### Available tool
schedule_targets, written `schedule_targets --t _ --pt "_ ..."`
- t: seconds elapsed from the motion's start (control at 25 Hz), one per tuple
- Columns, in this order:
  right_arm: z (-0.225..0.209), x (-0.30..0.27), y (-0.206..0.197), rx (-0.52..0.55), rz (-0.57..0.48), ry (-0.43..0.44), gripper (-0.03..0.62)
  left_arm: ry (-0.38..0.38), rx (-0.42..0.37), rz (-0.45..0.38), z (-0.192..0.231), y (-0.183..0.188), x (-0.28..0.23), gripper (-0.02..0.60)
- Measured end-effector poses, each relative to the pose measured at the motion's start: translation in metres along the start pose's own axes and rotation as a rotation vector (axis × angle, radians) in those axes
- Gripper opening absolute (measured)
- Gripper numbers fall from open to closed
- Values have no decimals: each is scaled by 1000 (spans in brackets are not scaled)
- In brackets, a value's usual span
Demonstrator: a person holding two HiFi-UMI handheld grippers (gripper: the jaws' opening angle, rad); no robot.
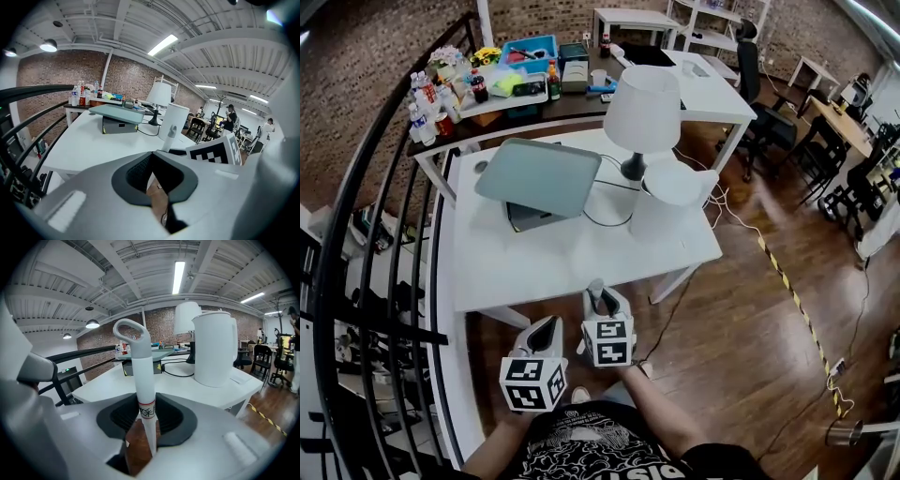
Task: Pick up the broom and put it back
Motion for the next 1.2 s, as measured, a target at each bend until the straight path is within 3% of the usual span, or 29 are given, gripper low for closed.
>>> schedule_targets --t 0.28,0.88,1.2 --pt "5 28 0 -19 -37 -13 101 -33 -14 -25 -6 0 6 6" --pt "40 116 67 38 -233 8 101 -88 -86 -121 -29 23 20 6" --pt "22 143 76 22 -269 -48 101 -151 -90 -137 -53 32 17 6"
Point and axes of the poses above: the fingertips, and each gripper's own axes: x backward along the fingers, z to its left, y out of its top, the point moved 1 cm from there along x, backward along the fingers, and after that the axes turned 10 degrees about -x, right-handed, at the moved point
